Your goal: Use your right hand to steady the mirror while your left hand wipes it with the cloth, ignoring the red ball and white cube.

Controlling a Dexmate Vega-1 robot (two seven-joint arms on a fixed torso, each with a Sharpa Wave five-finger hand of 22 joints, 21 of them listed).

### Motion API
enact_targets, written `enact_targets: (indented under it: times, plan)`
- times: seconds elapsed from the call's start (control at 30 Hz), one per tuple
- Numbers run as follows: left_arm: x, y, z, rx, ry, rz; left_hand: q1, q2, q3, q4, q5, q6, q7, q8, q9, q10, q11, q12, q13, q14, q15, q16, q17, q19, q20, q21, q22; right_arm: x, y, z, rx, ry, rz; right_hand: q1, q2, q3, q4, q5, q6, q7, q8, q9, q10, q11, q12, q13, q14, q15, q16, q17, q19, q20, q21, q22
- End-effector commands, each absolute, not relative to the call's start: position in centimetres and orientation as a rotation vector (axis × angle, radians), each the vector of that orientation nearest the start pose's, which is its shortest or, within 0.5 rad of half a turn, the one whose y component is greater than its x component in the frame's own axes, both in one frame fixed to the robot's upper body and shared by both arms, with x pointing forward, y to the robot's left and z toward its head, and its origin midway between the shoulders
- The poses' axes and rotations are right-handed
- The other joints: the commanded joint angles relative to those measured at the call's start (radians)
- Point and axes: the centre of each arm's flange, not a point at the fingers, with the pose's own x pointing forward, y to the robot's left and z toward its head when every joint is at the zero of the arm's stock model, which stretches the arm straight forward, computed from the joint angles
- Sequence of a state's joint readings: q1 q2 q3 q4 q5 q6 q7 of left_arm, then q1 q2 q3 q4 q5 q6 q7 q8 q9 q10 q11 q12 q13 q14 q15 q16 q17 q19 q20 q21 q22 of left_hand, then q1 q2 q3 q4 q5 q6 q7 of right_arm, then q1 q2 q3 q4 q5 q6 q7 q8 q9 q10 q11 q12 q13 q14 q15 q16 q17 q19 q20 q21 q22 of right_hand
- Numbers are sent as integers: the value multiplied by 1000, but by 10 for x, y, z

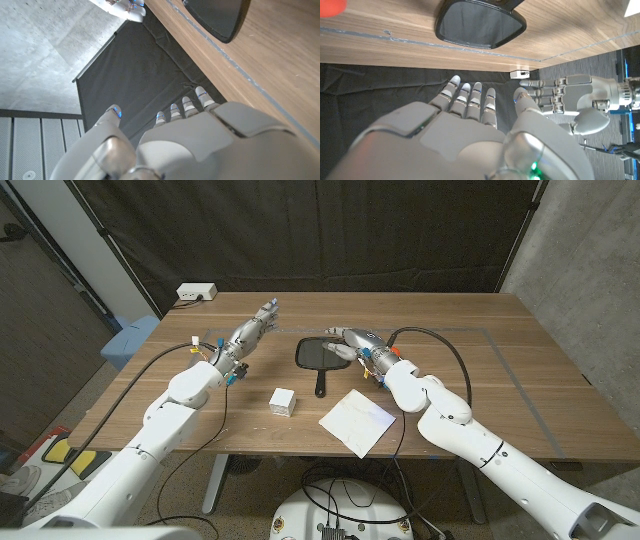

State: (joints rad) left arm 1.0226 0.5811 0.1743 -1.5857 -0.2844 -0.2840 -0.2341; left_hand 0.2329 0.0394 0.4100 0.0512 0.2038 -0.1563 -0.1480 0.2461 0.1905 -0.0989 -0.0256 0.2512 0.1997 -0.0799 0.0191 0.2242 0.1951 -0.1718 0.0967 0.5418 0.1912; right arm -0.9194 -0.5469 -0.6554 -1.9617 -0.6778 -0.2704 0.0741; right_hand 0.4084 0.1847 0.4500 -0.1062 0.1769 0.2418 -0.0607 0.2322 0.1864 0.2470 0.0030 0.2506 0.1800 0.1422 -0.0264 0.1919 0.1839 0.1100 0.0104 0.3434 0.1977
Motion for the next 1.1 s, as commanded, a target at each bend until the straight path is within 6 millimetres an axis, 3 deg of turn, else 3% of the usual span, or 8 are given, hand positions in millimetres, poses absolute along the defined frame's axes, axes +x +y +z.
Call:
enact_targets:
  times: [0.03,0.17,0.33,0.47,0.6,0.63,0.87,1.1]
  plan:
    - [561,266,19,608,-811,-408,42,-12,6,-33,9,49,0,15,0,25,-1,6,1,18,-22,3,-3,2,-38,8,2,550,-67,-33,-1328,-692,216,13,4,8,3,3,-6,0,-6,2,-6,-4,-7,5,-10,-1,-2,5,-4,-4,-5,4]
    - [554,257,26,703,-828,-441,67,-17,10,-52,8,85,8,22,0,50,-10,9,1,39,-40,4,-4,16,-71,10,2,553,-63,-34,-1335,-678,230,14,4,9,5,2,-13,2,-11,2,-14,-4,-12,5,-19,1,-4,5,-9,-7,-7,4]
    - [547,246,33,825,-833,-494,93,-25,14,-72,8,113,11,28,0,68,-26,10,0,52,-51,3,-5,23,-77,9,1,557,-59,-35,-1346,-664,247,17,3,10,10,2,-31,1,-20,3,-31,-3,-21,5,-37,6,-8,6,-17,-10,-10,4]
    - [538,238,37,923,-862,-512,158,-45,22,-122,6,146,-5,34,2,108,-66,13,0,90,-82,5,-6,47,-71,13,2,560,-56,-36,-1353,-660,255,18,3,11,13,2,-40,2,-24,3,-42,-5,-27,6,-48,9,-10,7,-23,-12,-13,4]
    - [524,231,41,1024,-911,-506,258,-71,35,-187,11,243,-56,63,5,175,-115,16,2,161,-121,15,-2,103,-62,27,2,563,-54,-36,-1361,-645,257,19,3,11,15,1,-44,4,-26,3,-46,-3,-29,6,-52,8,-10,7,-26,-13,-14,4]
    - [521,229,42,1042,-923,-507,276,-75,37,-194,13,267,-67,70,6,186,-111,15,2,174,-122,16,1,112,-59,29,3,565,-54,-36,-1364,-641,256,20,2,11,15,1,-47,4,-27,4,-47,-3,-30,6,-57,12,-11,7,-28,-13,-15,4]
    - [499,227,42,1038,-967,-579,310,-85,33,-199,14,364,-68,102,8,272,-134,30,3,196,-143,15,5,140,-76,35,3,571,-53,-37,-1375,-618,248,22,3,12,19,1,-53,4,-30,4,-63,0,-37,6,-69,14,-12,7,-35,-19,-18,4]
    - [475,226,39,1084,-961,-672,319,-90,30,-199,14,380,-71,103,7,297,-139,33,3,206,-157,13,1,145,-84,35,4,580,-46,-37,-1396,-591,246,25,3,13,22,2,-61,5,-32,4,-72,1,-41,6,-78,16,-12,8,-40,-20,-19,5]
